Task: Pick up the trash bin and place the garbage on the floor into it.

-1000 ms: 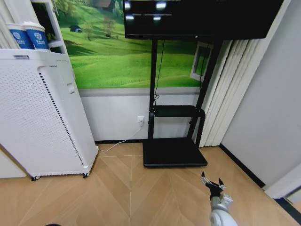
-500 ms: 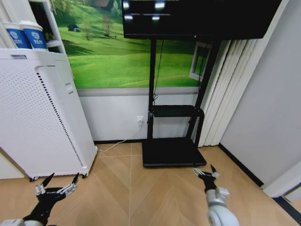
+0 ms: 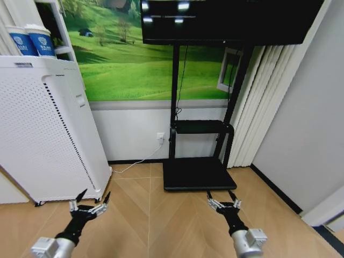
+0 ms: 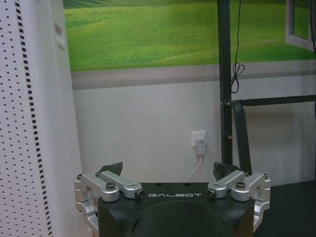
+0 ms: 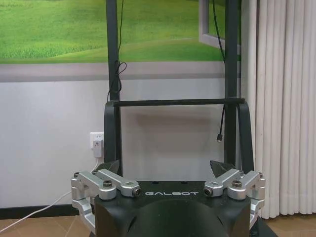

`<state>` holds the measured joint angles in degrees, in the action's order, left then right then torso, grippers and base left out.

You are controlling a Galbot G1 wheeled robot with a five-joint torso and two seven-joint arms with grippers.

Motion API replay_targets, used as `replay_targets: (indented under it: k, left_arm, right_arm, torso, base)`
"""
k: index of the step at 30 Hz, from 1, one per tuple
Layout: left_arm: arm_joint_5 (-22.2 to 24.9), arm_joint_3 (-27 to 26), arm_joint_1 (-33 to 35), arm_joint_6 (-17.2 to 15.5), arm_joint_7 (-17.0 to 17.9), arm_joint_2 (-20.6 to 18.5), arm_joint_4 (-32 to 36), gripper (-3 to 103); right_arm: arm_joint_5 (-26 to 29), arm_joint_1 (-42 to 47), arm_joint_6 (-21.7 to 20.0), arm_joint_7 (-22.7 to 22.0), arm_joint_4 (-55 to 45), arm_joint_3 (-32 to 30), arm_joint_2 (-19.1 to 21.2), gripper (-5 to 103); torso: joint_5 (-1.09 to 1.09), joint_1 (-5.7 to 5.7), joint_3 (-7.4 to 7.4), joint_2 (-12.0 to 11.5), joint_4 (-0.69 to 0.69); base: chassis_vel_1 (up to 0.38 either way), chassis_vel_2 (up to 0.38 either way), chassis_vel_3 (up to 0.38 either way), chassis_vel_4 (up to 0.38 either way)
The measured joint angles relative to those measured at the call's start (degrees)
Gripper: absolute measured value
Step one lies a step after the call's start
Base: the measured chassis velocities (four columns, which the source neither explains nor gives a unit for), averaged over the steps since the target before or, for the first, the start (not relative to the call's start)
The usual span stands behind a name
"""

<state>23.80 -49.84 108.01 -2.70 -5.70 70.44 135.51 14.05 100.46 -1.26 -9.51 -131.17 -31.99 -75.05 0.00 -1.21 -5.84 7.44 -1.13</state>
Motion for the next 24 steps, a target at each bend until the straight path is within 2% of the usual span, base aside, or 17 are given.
replay_targets:
  k: [14, 24]
  left_arm:
    - [-0.3, 0.1, 0.4, 1.5, -1.0, 1.8, 0.5, 100]
    - [-0.5, -0.4, 0.5, 1.3, -0.8, 2.3, 0.3, 100]
  right_arm:
    - [0.2, 0.0, 0.5, 0.0, -0.7, -0.5, 0.4, 100]
    - [0.2, 0.0, 0.5, 0.1, -0.7, -0.6, 0.5, 100]
  torso:
    - [0.0, 0.0, 0.0, 0.0, -0.01]
    - [0.0, 0.0, 0.0, 0.0, -0.01]
  base:
    - [0.0, 0.0, 0.0, 0.0]
    - [0.0, 0.0, 0.0, 0.0]
